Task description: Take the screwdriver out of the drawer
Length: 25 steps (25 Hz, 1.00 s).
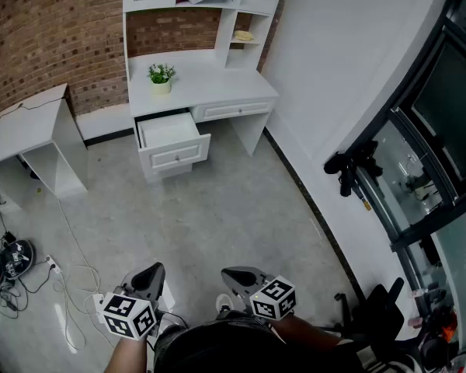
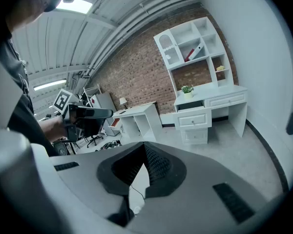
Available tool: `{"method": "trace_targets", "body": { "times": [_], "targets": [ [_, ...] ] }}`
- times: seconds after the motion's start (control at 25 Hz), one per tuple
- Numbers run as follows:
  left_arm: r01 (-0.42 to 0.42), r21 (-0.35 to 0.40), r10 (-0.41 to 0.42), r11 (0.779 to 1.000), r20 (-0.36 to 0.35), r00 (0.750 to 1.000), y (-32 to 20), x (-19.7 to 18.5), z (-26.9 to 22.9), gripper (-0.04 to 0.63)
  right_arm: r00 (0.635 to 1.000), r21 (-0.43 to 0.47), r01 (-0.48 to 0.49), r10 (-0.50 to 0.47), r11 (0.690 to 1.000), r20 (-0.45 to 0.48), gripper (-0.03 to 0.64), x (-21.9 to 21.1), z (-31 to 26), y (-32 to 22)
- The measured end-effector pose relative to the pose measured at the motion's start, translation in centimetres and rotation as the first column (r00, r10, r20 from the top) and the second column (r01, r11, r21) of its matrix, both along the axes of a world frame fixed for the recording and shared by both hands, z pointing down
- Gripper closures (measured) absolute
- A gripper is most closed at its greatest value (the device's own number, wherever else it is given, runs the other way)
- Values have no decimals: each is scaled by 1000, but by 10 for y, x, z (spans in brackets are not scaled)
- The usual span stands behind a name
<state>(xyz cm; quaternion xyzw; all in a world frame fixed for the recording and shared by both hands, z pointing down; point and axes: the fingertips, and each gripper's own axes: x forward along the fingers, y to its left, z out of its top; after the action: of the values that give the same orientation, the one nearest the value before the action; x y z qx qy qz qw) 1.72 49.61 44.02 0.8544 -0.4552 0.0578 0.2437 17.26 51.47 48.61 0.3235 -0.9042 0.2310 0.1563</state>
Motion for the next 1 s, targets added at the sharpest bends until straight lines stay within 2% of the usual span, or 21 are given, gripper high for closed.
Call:
{"method": "trace_targets", "body": {
  "times": [0.24,0.64,0.8,1.0],
  "targets": [
    [2,8,-2,1000,-1,1000,-3,7,-6,577,1000,11,10,-10,1000,11,612,3,-5,-8],
    [57,3,-57,998,-5,998,-3,21,-3,577,997,40,68,-68,997,23,611,13,-11,-18],
    [89,-16,-90,996,-41,995,-5,37,1,577,997,41,79,-79,996,9,611,33,-10,-25],
    [113,-54,-117,992,-86,989,1,75,11,577,994,58,110,-110,992,4,611,57,-14,-32]
  ]
}}
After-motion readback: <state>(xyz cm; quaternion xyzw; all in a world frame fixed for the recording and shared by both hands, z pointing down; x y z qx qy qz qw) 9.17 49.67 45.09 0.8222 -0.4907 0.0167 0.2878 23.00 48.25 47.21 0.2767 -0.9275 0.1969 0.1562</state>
